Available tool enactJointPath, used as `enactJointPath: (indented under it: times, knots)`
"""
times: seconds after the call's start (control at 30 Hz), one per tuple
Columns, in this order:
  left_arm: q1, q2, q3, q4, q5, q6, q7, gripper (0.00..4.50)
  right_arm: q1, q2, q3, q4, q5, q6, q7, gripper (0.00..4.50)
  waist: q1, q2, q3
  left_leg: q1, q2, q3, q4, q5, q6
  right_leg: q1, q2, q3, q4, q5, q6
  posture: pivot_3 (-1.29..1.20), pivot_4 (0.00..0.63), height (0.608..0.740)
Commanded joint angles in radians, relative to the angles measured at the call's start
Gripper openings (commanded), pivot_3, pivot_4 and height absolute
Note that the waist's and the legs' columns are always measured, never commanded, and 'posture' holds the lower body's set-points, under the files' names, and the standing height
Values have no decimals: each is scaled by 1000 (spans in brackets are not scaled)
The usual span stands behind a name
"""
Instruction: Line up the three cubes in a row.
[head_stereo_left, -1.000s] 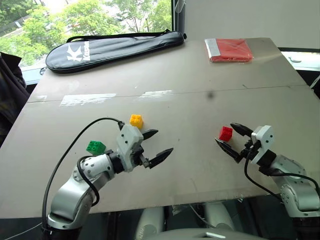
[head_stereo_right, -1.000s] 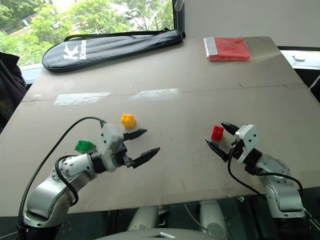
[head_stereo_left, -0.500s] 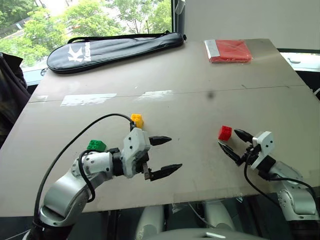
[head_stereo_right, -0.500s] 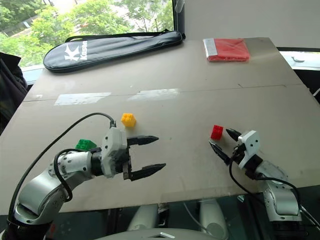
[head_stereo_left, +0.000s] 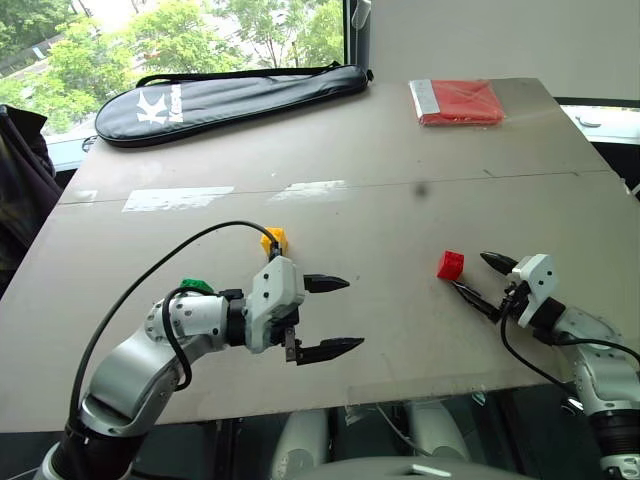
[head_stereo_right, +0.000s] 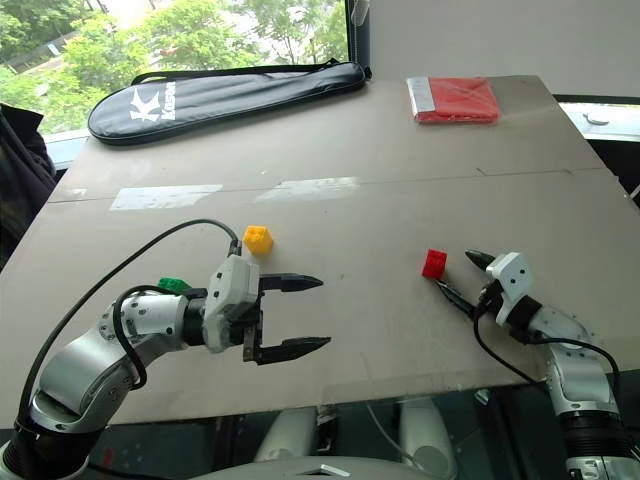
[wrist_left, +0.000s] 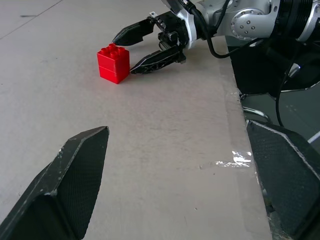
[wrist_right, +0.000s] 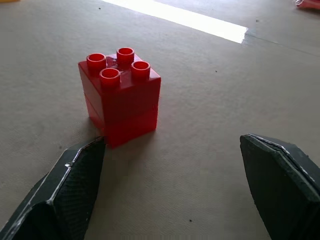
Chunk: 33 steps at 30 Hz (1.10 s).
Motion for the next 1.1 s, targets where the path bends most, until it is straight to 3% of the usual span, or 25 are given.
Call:
enactJointPath:
  times: [0.03, 1.1]
  knots:
    - [-2, -5, -2, -18, 3, -16, 6, 4500, -21, -5, -34, -10, 12, -12, -9, 4402, 0, 0, 0, 0, 0, 0, 0, 0, 0, 0, 0, 0, 0, 0, 0, 0, 150, 694]
    - [24, -4, 11, -4, 21, -20, 7, 4500, 36, 33, 40, -134, 113, 134, 116, 4402, 0, 0, 0, 0, 0, -1, 0, 0, 0, 0, 0, 0, 0, -1, 1, 0, 150, 694]
